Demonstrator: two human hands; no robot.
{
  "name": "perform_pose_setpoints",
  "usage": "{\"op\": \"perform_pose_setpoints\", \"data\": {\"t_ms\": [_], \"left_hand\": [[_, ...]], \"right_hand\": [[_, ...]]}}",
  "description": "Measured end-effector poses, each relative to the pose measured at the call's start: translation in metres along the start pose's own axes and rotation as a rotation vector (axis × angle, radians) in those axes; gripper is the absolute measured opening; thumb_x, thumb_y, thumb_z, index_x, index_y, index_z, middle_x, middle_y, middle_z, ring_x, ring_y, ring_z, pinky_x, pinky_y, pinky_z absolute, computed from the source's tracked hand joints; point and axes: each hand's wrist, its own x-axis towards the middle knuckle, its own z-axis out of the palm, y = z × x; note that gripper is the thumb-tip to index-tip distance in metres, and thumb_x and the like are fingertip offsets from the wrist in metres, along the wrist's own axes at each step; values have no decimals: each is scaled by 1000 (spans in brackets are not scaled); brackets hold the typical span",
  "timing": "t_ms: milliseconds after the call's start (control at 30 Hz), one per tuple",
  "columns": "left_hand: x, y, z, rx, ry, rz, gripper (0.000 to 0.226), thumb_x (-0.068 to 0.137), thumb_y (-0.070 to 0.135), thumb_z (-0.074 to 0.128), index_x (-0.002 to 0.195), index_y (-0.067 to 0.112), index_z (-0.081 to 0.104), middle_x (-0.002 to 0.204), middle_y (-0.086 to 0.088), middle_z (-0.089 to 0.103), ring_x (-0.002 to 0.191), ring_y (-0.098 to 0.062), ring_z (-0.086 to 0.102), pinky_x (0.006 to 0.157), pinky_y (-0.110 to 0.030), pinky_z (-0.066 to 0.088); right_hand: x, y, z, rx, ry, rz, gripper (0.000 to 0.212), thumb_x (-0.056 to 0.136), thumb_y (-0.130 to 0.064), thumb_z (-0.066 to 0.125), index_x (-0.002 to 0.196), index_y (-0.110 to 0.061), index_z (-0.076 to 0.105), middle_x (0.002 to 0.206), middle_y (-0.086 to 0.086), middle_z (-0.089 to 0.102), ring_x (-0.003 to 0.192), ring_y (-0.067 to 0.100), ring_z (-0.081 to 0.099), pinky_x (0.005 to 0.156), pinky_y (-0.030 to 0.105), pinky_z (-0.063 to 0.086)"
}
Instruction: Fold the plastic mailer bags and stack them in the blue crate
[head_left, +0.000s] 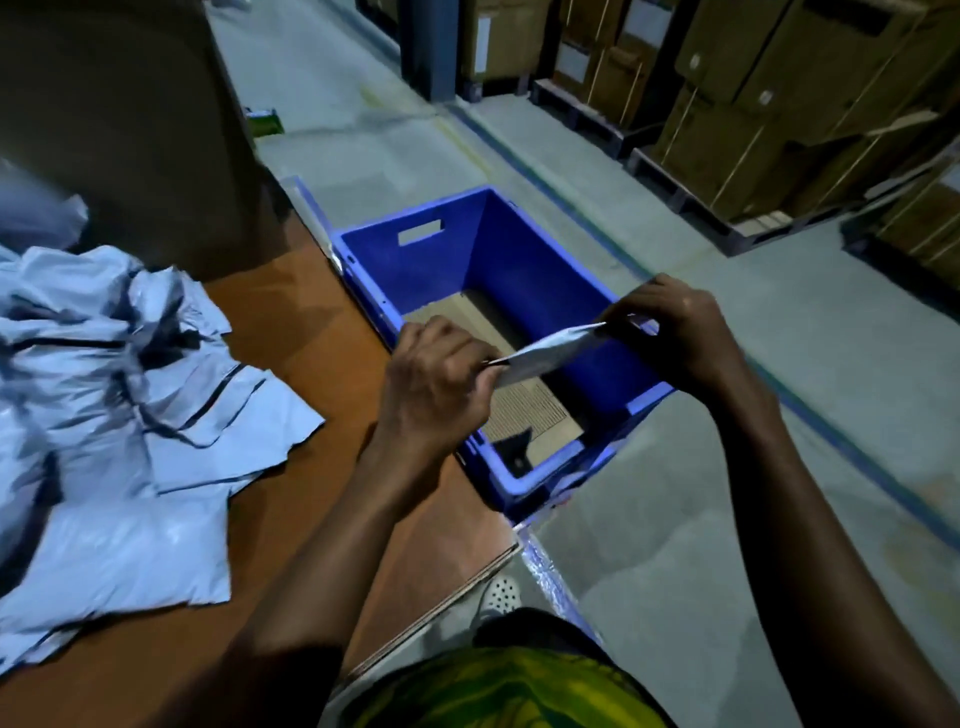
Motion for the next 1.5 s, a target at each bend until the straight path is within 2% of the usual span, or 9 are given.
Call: {"op": "perform_pose_setpoints", "data": {"t_ms": [267,433,567,833,967,1133,1267,1400,1500], "left_hand": [[14,12,77,72,-264,-104,7,79,26,72,81,20,69,77,2,69,80,-27,61,72,-38,42],[14,12,99,323,-888,-270,19,89,31,63,104,20,67,108,-3,72,109,-29,65,90,-38,46],[12,27,122,407,-1105,-141,25,98,26,55,120,17,61,123,-10,66,117,-32,63,93,-38,46],[-1,29,146,132,-1459,-385,40,88,14,69,128,17,65,132,-13,61,123,-33,61,97,-41,51],[1,25,156,55,-1494,-445,46,93,15,64,138,16,58,138,-11,59,129,-32,57,103,-41,50],[-1,19,169,-123,-1615,-518,46,92,13,59,138,22,61,138,-9,63,122,-29,62,101,-40,54],[3,21,169,-102,-1568,-521,39,101,23,53,138,26,63,142,-7,62,127,-29,60,104,-36,50],[10,27,159,-100,-1585,-509,41,103,23,50,143,24,60,149,-9,56,134,-29,54,107,-34,45],[24,25,139,6,-1436,-497,47,97,20,51,144,22,57,144,-12,58,133,-31,55,105,-39,47]], "right_hand": [[-5,89,26,51,-293,69,17,81,-5,78,95,-14,80,90,7,74,82,31,71,73,41,57],[6,92,68,-63,-700,-11,13,89,-23,69,97,-18,77,93,10,72,88,34,71,72,41,55],[17,88,86,-159,-999,126,26,91,-31,73,111,-15,78,100,19,74,98,37,72,76,39,51],[12,101,111,-67,-1313,279,35,101,-35,65,117,-4,70,116,18,72,110,32,70,86,39,53],[18,94,111,76,-1352,253,38,99,-52,64,129,-31,73,127,1,74,119,21,67,96,29,50],[14,86,127,-7,-1575,221,51,101,-54,58,132,-16,70,129,3,73,114,23,69,99,35,53],[20,85,122,46,-1430,240,42,100,-52,61,135,-30,70,136,-6,69,124,17,65,105,31,49],[15,82,124,27,-1502,254,43,98,-52,61,133,-28,69,135,-2,70,116,19,67,103,38,53],[18,85,111,130,-1259,334,34,102,-38,63,134,-31,68,124,-7,72,115,14,65,96,22,46]]}}
